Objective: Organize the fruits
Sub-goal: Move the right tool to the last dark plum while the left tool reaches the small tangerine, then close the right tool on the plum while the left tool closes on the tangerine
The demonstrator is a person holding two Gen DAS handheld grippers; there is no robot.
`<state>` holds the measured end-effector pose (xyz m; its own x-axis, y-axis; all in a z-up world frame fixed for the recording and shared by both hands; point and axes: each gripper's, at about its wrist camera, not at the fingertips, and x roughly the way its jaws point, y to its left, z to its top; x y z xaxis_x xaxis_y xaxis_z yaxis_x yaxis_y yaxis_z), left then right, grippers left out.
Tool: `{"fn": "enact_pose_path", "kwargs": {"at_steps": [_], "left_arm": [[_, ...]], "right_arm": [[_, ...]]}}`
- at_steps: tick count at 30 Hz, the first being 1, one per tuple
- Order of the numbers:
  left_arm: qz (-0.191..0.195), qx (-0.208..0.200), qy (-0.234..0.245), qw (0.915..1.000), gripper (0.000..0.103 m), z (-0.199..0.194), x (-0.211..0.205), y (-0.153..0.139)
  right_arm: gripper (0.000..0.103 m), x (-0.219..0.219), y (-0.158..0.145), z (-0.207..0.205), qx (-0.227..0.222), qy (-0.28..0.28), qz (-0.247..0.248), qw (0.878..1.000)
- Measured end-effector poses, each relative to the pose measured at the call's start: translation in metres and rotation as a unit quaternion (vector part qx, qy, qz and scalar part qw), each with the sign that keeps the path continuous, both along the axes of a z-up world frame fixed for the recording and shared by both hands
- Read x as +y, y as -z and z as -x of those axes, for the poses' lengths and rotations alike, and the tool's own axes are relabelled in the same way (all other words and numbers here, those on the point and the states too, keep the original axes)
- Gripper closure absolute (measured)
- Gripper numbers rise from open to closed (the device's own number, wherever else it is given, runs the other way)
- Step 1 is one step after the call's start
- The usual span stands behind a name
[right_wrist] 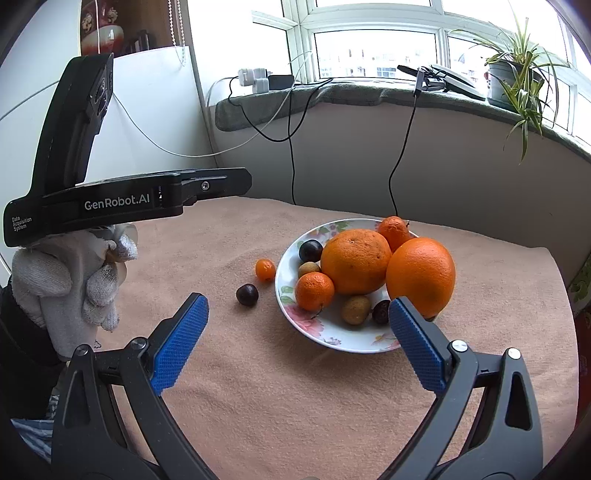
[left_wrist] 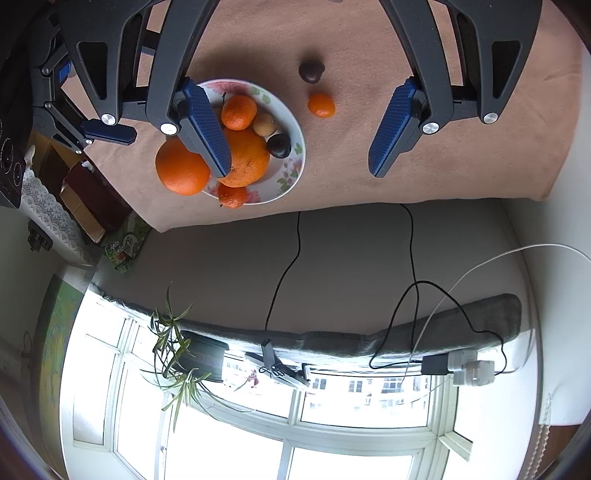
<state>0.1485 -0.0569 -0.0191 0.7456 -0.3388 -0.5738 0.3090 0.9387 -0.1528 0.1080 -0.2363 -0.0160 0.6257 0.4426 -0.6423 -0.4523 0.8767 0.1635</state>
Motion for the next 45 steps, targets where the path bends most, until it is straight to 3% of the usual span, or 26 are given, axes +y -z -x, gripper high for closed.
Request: {"fn": "enact_pose_path", "kwargs": {"at_steps": [14,17,20,25,29,32,36,45], "left_arm": [[0.023,0.025,-0.046,0.9984,0.026,0.001,0.064,0.02],[0.032,0.042,-0.038,0.9979,0.027,-0.001,0.069,0.03],[0.044,0.061,-0.024,0.9969,0.041,-0.004,0.07,0.039],[0.048,0.085,0.006,0.9952,0.05,-0.008,0.06,0.053],[0.041,0.102,0.025,0.9936,0.054,-0.013,0.049,0.064],[0.034,0.114,0.037,0.9922,0.065,-0.018,0.042,0.071],[0.028,0.123,0.051,0.9907,0.068,-0.023,0.033,0.078],[0.024,0.138,0.073,0.9874,0.072,-0.038,0.022,0.087]], "right_arm": [[0.003,0.041,0.012,0.003,0.033,-0.051,-0.018,0.998],[0.011,0.051,0.018,0.001,0.044,-0.064,-0.02,0.997],[0.018,0.059,0.026,-0.005,0.061,-0.069,-0.02,0.996],[0.042,0.068,0.039,-0.018,0.091,-0.069,-0.03,0.993],[0.044,0.077,0.048,-0.026,0.092,-0.066,-0.016,0.993],[0.047,0.084,0.057,-0.031,0.098,-0.063,-0.005,0.993],[0.057,0.088,0.067,-0.037,0.104,-0.055,0.0,0.993],[0.066,0.086,0.074,-0.047,0.111,-0.043,-0.005,0.993]]}}
